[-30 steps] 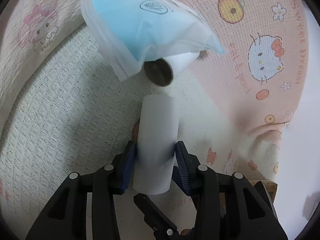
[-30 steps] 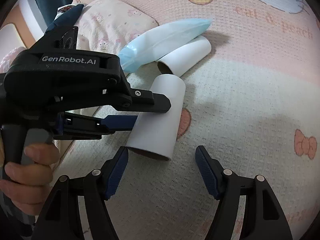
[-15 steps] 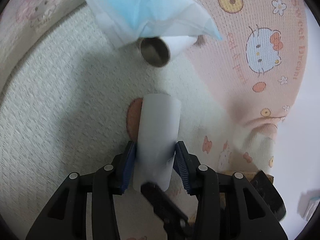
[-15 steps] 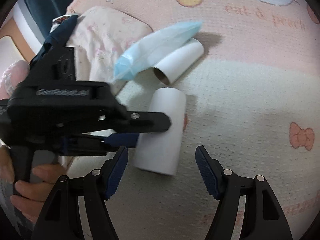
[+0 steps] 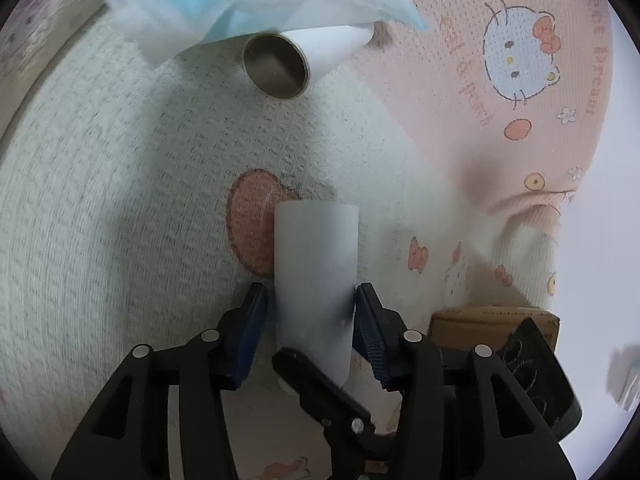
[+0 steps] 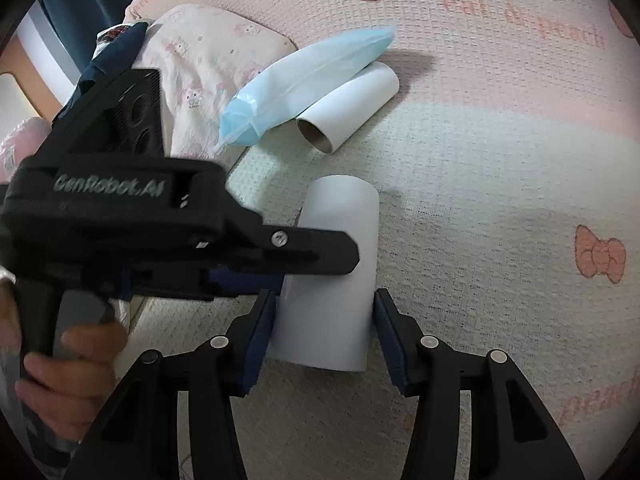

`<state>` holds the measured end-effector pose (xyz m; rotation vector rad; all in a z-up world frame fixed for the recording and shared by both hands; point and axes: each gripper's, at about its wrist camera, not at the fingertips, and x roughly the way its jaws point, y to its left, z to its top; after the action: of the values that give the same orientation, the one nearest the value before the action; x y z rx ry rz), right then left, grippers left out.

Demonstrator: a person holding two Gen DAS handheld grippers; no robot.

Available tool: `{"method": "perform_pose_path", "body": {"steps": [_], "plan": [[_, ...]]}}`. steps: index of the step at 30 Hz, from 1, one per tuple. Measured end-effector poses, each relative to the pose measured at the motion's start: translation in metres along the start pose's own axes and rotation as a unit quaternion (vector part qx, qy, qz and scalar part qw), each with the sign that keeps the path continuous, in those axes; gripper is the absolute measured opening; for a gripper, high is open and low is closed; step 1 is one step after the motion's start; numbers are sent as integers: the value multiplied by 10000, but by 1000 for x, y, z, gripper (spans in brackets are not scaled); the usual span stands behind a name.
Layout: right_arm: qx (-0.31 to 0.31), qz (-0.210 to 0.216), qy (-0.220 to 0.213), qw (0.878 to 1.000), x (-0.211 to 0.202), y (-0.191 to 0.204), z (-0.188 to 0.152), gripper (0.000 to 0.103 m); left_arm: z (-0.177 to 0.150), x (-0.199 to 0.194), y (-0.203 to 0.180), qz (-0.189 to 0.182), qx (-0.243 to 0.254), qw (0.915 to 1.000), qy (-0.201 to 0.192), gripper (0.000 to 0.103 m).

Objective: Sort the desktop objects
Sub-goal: 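Close the left tool on a white tube while the right tool grasps another tube, then carry both held white tubes over to the cardboard box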

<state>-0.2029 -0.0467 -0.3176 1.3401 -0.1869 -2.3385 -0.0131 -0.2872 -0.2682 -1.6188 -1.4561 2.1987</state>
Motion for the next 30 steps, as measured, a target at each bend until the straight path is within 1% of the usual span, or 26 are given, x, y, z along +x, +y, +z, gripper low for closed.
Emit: {"method": "perform_pose_path", "body": {"steps": [5, 9, 13, 17, 19, 20, 23, 25, 28, 29, 30], "plan": [[-245, -148, 79, 9996, 1, 6, -2, 46, 6, 0, -1, 88, -44, 9999, -48, 47], [-211, -208, 167, 9994, -3, 5, -4, 46, 1, 0, -8, 106, 160, 9998, -107, 47], [-260, -439, 261, 9984, -9, 8, -5, 46, -2, 2, -12, -77, 187, 9998, 5, 47], [-339, -692, 269, 9967, -28, 9, -9, 46, -7, 2, -28, -281, 326, 9990, 94, 47], [-318, -799, 206, 9961, -41, 7, -10, 46, -10, 0, -44, -291, 578, 9979, 65, 47], [-322, -860, 161, 9956, -47, 6, -10, 46, -12, -2, -56, -291, 798, 9964, 9, 47], [-282, -985, 103, 9947, -68, 1, -6, 46, -17, -7, -86, -280, 1195, 9924, -56, 47], [-242, -1023, 34, 9945, -88, -4, -3, 46, -19, -11, -101, -384, 1391, 9895, -108, 47], [-311, -1199, -153, 9922, -119, -7, 0, 46, -24, -20, -133, -580, 1756, 9825, -212, 47], [-316, -1268, -221, 9912, -127, -8, 2, 46, -25, -21, -140, -592, 1847, 9807, -237, 47], [-312, -1332, -297, 9901, -137, -8, 1, 46, -28, -24, -152, -603, 2019, 9771, -288, 47]]}}
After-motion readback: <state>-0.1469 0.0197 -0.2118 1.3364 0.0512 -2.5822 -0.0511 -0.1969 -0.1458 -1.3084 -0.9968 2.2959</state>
